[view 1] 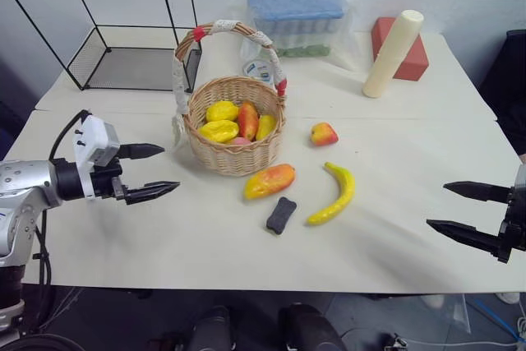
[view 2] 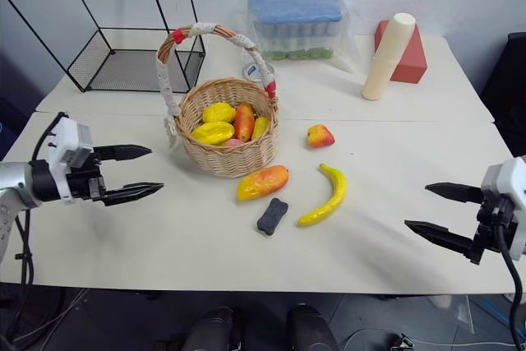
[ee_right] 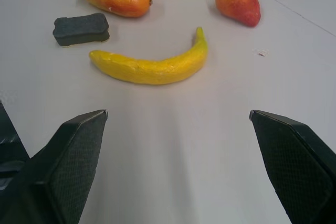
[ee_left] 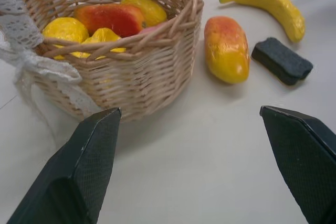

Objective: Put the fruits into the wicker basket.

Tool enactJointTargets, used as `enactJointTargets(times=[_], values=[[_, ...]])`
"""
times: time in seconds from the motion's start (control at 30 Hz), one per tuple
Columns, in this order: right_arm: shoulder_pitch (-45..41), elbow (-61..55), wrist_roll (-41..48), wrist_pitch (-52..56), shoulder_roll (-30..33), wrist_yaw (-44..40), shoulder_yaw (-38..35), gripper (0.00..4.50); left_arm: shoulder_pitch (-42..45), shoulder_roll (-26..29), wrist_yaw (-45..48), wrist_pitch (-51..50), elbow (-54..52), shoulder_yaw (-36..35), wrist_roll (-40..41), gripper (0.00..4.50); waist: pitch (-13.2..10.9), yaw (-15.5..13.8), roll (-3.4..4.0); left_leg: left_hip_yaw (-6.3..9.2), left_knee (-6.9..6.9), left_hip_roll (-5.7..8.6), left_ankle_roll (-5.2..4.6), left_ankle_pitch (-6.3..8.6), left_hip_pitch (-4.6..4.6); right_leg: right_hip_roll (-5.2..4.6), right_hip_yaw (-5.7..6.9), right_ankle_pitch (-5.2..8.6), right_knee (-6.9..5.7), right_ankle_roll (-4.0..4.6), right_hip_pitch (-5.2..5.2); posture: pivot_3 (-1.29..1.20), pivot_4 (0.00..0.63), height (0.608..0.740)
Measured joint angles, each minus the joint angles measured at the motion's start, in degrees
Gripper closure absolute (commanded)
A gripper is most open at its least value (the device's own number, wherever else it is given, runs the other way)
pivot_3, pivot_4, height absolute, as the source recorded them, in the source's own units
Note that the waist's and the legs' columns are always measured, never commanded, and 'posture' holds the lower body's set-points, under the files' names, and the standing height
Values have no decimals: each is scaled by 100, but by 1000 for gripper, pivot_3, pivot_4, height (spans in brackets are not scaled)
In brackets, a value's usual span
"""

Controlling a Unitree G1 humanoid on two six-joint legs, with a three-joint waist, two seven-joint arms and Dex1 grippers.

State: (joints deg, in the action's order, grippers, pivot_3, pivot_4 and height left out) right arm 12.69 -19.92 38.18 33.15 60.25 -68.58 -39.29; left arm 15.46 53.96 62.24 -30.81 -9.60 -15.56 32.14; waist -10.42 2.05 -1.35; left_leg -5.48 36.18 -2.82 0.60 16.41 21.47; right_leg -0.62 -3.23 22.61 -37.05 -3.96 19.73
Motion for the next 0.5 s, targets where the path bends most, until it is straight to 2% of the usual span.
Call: enactJointTargets(times=[0.13, 0.3, 0.37, 0.43, 0.5], values=[[-1055, -205, 37, -33, 384, -91, 829, 0, 128, 81, 332, -251, -479, 246, 331, 57, -7, 59, -4, 1, 2, -1, 5, -10, -7, 3, 0, 0, -13, 0, 0, 0, 150, 740], [-2816, -378, -265, -323, 396, -403, 2822, 0, 596, 189, 798, -175, -676, 782, 328, 57, -25, 119, -2, 2, 4, 1, 0, -16, -14, 3, -3, 0, -33, 1, 3, 0, 150, 740], [-3560, -277, -541, -430, 91, -594, 3612, 0, 694, 262, 987, -130, -670, 931, 314, 57, -27, 154, -5, -1, 7, -1, 4, -17, -15, 5, -5, 0, -40, 2, 9, 0, 150, 740], [-4441, -8, -1033, -656, -474, -781, 4583, 0, 875, 270, 1122, -95, -721, 1135, 287, 57, -33, 184, -7, -2, 15, -1, 4, -18, -7, 5, -6, 0, -51, 3, 20, 0, 150, 740], [-4912, 342, -1565, -890, -934, -895, 5342, 0, 941, 269, 1127, -79, -788, 1223, 253, 57, -33, 179, -7, -3, 41, -1, 7, -20, 18, 2, -7, 3, -82, 9, 51, 0, 150, 740]])
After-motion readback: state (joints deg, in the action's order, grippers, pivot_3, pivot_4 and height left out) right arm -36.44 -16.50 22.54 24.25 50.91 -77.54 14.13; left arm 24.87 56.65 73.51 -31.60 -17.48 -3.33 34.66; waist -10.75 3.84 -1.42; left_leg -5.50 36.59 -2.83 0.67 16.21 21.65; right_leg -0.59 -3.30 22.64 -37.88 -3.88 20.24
